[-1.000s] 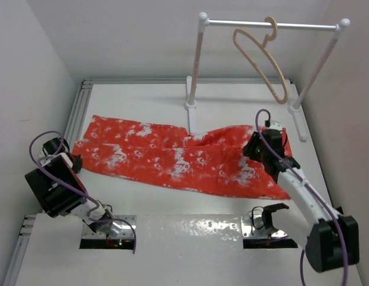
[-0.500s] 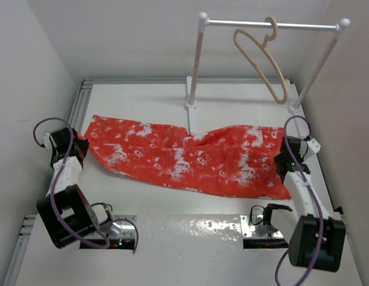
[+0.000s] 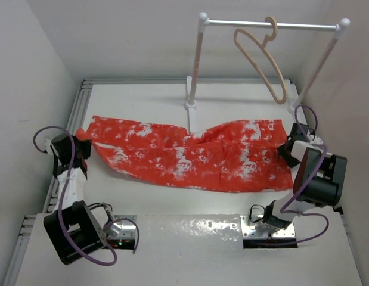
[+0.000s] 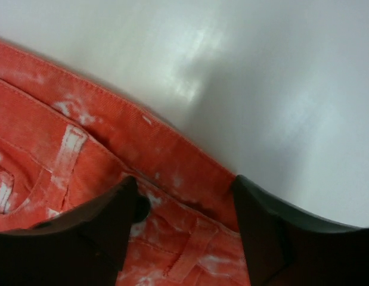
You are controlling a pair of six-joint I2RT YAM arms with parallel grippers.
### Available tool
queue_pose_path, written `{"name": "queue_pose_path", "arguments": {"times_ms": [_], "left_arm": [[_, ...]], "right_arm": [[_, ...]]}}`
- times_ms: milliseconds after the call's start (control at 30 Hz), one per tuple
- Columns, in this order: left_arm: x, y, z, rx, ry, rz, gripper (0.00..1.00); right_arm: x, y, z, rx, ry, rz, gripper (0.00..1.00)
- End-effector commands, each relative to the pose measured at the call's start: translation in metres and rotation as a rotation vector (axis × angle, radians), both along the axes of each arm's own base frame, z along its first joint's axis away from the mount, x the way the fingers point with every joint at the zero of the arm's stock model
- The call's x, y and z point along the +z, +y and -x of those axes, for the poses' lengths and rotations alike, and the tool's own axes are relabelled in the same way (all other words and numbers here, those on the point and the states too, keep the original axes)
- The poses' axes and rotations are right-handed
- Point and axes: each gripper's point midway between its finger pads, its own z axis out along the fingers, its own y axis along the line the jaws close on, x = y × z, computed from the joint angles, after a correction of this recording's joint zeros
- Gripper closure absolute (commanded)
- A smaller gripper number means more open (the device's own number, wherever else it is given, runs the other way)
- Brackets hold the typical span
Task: Place the trousers on the hanger
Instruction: Fold the trousers at the center of the board.
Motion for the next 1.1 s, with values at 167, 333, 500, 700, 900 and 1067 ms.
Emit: {"name": "queue_pose_path", "arguments": {"times_ms": [167, 333, 500, 700, 900, 1067], "left_arm": [[0.061, -0.004, -0.013, -0.028, -0.221, -0.053, 1.00], [0.062, -0.007, -0.014, -0.052, -0.213, -0.057, 1.00], [0.063, -0.011, -0.016, -0.065, -0.230, -0.033, 1.00], [0.056, -0.021, -0.017, -0.107, -0.242, 0.004, 1.00], [0.055, -0.023, -0.016, -0.125, -0.238, -0.002, 1.00], [0.055, -0.024, -0.016, -0.124, -0.242, 0.001, 1.00]], "right_arm": [[-0.006, 0.014, -0.044, 0.125, -0.098, -0.112, 0.79], [0.047, -0.006, -0.075, 0.105, -0.140, -0.050, 0.34], [0.082, -0.020, -0.019, -0.084, -0.163, 0.091, 0.18], [0.021, 0.006, 0.092, -0.170, -0.084, 0.128, 0.50], [0.002, 0.027, 0.105, -0.135, -0.093, 0.047, 0.36], [-0.007, 0.033, 0.107, -0.132, -0.083, 0.018, 0.27]]}}
